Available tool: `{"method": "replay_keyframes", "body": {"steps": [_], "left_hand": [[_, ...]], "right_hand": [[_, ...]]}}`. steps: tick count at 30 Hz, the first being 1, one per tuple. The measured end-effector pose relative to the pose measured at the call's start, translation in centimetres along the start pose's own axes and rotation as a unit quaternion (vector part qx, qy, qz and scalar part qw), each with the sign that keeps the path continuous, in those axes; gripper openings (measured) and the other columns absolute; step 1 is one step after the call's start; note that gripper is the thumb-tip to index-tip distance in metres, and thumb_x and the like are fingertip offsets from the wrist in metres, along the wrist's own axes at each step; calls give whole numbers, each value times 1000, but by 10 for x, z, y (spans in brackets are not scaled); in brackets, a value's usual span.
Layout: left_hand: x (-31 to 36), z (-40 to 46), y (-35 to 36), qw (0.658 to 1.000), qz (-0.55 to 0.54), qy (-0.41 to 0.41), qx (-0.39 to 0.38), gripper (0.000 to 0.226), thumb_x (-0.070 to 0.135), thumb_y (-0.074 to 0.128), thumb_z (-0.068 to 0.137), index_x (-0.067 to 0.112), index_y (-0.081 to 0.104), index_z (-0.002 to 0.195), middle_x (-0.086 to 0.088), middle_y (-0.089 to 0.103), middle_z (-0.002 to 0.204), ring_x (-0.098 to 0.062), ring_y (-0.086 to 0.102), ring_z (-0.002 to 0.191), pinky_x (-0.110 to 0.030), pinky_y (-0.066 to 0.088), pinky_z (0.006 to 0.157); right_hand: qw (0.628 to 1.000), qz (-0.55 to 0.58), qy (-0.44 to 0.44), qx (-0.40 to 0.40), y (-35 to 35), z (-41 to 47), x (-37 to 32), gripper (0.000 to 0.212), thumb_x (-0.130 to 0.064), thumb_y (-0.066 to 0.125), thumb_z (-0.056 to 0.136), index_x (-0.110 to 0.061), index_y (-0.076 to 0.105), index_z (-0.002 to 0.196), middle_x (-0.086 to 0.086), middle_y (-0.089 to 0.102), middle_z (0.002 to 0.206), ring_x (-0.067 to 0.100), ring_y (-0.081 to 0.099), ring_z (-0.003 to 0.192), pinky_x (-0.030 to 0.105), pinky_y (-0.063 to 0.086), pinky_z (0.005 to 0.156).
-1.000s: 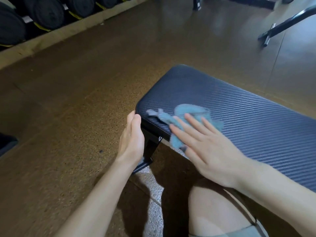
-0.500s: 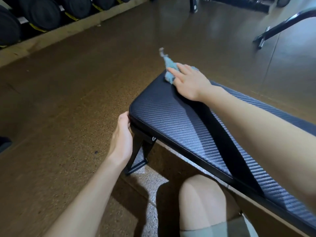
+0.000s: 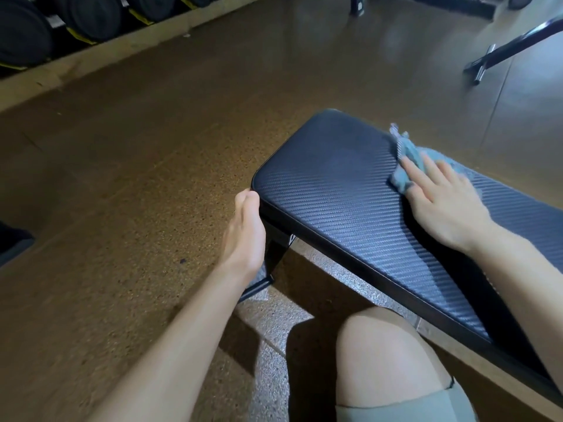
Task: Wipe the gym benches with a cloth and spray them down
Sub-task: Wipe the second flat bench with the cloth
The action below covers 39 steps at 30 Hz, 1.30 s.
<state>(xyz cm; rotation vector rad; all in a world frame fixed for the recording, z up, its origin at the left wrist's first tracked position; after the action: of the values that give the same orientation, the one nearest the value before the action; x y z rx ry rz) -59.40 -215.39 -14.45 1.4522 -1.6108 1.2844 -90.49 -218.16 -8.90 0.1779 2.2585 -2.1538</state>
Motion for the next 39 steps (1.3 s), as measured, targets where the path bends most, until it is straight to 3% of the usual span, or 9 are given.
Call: {"method": "replay_keyframes", "body": {"steps": [6,9,15,19,24,29,33,37,39], "left_hand": [[5,2,1,998,-63,1,-14,57,67,19,97,42,59,129,17,59,134,0,55,122,-25,36,105],[9,5,3,995,-99,6,-24,45,40,16,111,42,57,94,28,66,85,23,61,72,-2,43,66],[4,7,4,994,-108,4,-26,74,67,23,92,29,43,152,11,54,148,-5,49,133,-32,31,118],[6,8,3,996,-84,24,-19,33,43,9,111,42,38,127,34,51,107,13,49,107,-15,30,99],[-2,9,1,999,-51,-1,0,60,70,18,92,48,47,139,15,52,146,-10,44,136,-36,28,112],[-2,11,1,999,-24,-18,15,65,75,17,90,42,57,130,12,61,132,-13,50,128,-40,32,106],[7,3,-1,999,-53,-5,9,51,68,14,95,51,59,112,30,59,120,-7,48,133,-28,29,109],[20,-17,-11,998,13,-53,-9,93,91,12,79,42,43,152,12,43,158,-12,36,148,-48,22,125],[48,-33,-27,997,35,-60,-17,86,84,16,86,38,36,156,10,38,162,-12,35,149,-49,23,125]], "right_hand": [[990,8,-143,-16,10,18,-139,64,-39,9,100,-24,10,162,4,7,170,32,6,155,51,10,124],[965,-3,-262,-18,14,-43,-166,67,-42,5,97,-25,11,162,2,6,170,29,2,156,49,6,126],[935,-19,-350,-58,6,-12,-150,58,-41,10,103,-35,9,161,-4,2,170,19,-4,157,42,-3,127],[975,-15,-220,-34,2,57,-101,54,-37,18,107,-32,15,161,-1,7,170,22,3,157,44,5,126],[995,13,-96,-15,1,29,-54,68,-44,10,97,-24,18,161,4,13,169,27,8,156,43,9,125],[962,11,-271,-28,7,-54,-118,76,-63,27,96,-28,11,162,-3,3,169,22,-2,157,42,0,127],[941,-5,-339,-6,14,-61,-125,81,-38,55,92,-23,17,162,2,12,169,28,8,156,49,12,126],[920,37,-389,-40,1,-69,-137,65,-4,61,85,-18,49,148,6,44,157,34,38,146,49,33,119],[917,88,-372,-113,-20,-60,-146,55,2,59,87,-17,59,138,7,61,140,34,54,132,49,48,107]]}}
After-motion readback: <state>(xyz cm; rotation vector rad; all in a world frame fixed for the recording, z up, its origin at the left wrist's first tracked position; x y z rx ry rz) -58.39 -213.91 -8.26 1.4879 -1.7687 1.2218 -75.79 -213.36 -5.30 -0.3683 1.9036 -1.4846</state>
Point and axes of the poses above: each hand's wrist, its own z-axis towards the middle knuckle, its own y-axis out of the palm, x = y × z, the point moved 6 cm from there along z, towards the middle knuckle
